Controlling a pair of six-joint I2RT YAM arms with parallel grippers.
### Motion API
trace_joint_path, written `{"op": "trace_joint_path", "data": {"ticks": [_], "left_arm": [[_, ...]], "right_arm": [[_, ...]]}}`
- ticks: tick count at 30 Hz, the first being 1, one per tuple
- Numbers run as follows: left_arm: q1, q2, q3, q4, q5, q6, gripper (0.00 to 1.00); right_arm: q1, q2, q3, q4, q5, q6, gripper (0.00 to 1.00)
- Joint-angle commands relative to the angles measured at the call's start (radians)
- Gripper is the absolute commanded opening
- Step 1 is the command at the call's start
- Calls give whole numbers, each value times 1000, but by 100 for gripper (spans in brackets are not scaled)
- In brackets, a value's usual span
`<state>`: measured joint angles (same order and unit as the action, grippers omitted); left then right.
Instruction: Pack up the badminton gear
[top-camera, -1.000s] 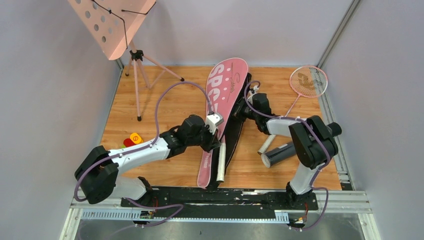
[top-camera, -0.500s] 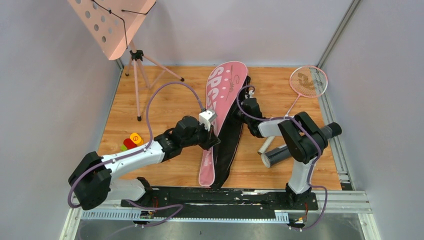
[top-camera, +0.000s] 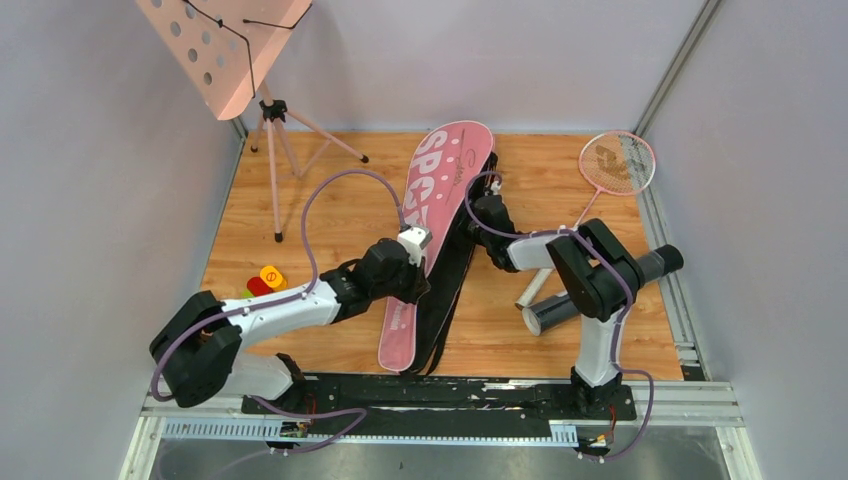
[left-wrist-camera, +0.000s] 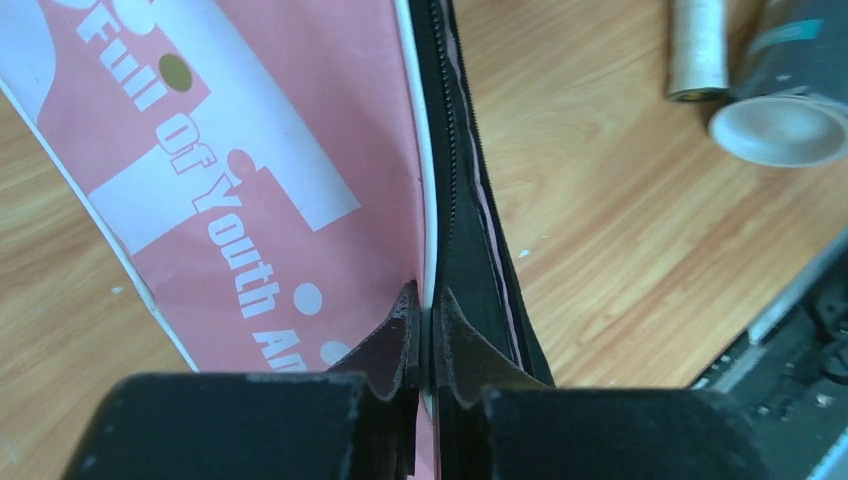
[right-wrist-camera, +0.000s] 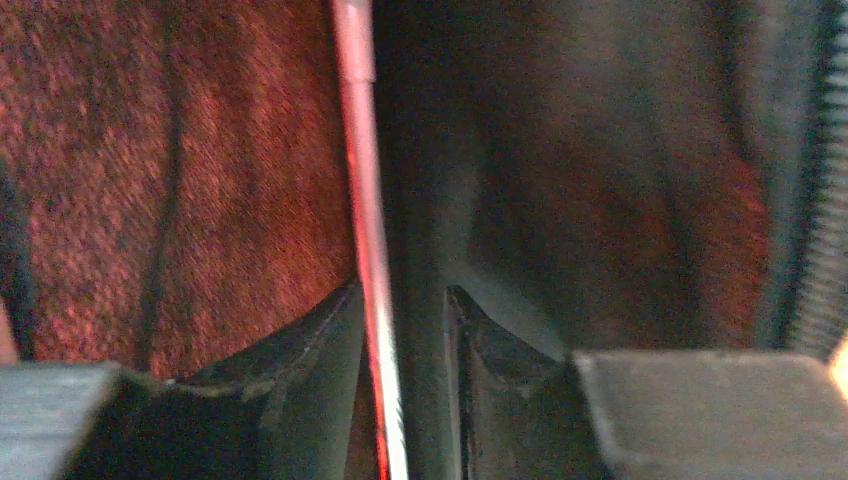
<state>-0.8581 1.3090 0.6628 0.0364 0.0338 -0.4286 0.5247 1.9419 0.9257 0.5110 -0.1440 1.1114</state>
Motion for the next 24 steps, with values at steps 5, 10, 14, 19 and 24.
{"op": "trace_joint_path", "data": {"ticks": [5,10,14,19,24], "left_arm": [[1,80,80,-110,-208,29,13],[1,100,100,-104,-212,12,42],[1,93,154,-152,-230,33,61],[1,37,258,-267,-218,99,86],[1,-51,324,-342,-138,156,100]], "right_arm": [[-3,-115,33,-337,-144,-186,49],[-27,-259,-58,-455,-145,-225,60],[-42,-403,-104,-536,-118,-251,62],[-63,-519,-99,-731,-97,-296,62],[-122,-616,-137,-808,28,-275,61]]}}
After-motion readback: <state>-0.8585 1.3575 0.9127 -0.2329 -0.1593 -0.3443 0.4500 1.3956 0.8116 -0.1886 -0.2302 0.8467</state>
